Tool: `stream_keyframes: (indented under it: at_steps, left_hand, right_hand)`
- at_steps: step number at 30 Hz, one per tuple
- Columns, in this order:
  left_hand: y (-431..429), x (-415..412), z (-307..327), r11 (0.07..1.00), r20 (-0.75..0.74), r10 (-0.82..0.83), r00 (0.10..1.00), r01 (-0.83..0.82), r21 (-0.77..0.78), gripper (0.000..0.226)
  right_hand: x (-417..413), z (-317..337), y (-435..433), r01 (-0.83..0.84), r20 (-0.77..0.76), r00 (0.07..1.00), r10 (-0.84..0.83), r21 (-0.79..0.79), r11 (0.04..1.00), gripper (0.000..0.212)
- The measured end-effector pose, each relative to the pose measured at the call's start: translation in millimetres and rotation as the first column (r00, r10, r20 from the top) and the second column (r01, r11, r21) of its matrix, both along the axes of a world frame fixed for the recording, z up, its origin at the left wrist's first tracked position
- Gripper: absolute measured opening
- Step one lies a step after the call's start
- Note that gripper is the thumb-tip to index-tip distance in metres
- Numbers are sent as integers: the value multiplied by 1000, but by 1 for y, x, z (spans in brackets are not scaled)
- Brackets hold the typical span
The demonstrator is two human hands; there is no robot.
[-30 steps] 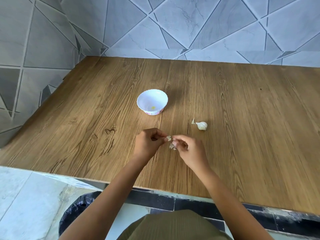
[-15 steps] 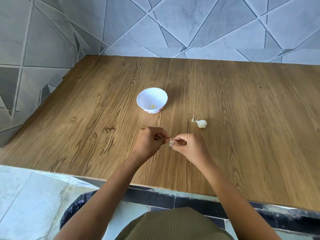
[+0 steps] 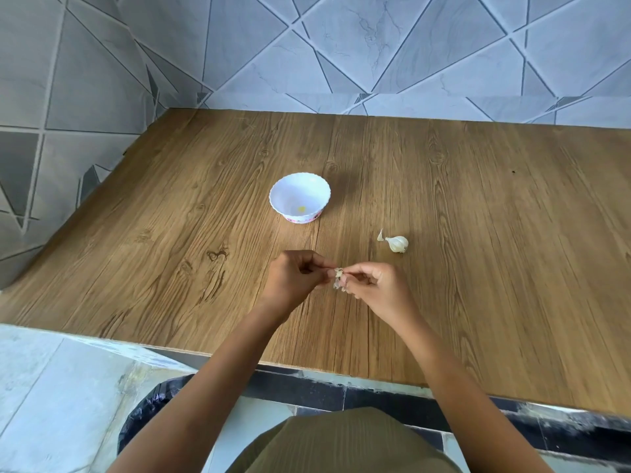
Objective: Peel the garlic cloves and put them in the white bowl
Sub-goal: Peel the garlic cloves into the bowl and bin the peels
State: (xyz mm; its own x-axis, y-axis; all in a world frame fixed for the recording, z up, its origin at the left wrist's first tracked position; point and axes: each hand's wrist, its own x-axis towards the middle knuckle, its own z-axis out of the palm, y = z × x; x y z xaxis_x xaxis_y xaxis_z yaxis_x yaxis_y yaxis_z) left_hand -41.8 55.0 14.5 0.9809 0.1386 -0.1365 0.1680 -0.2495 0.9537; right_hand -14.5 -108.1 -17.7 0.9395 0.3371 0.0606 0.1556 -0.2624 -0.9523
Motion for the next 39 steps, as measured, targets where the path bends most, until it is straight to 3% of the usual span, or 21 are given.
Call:
stream_keyframes:
  at_steps: [5,11,13,17,21,23,27,31,34,37,39]
  left_hand:
    - [3,0,2,983,98,-78,992,60,175,10]
    - [-1,1,4,956,171,-121,978,68,286,11]
    - [-1,0,2,977,143,-85,986,54,208,11]
    - [1,-2,-1,980,-42,-36,998,27,-196,9]
    - [-2,-3,-7,938,-175,22,984,-81,-338,9]
    - [-6,-3,-10,961,-119,89,989,-117,-249,9]
    - [-19,-4,-12,967,154,159,975,-185,177,10]
    - [-29,-9,-13,906,403,95,910,-246,344,7]
    - [-33,-14,-16,843,484,17,875,-273,464,4]
    - [-29,-11,-16,901,415,71,907,-237,363,4]
    - [-22,-5,-13,976,192,148,970,-175,133,6]
  right_hand:
    - [-2,4,-3,-48,-191,977,90,215,975,14]
    - [-2,4,-5,-7,-305,947,99,289,957,8]
    - [-3,3,-2,22,-312,947,76,299,954,7]
    - [-7,1,-1,45,-339,937,84,356,933,11]
    - [-12,-3,3,53,-218,976,10,281,958,16]
    - [-15,-5,5,87,-163,986,-45,258,962,18]
    - [-18,-10,11,224,-225,961,-158,307,925,14]
    - [-18,-12,16,285,-195,952,-235,297,911,12]
    - [-19,-15,15,296,-200,949,-244,292,909,10]
    - [-20,-17,12,248,-124,967,-223,241,938,18]
    - [-20,-14,8,191,-62,981,-182,192,963,27]
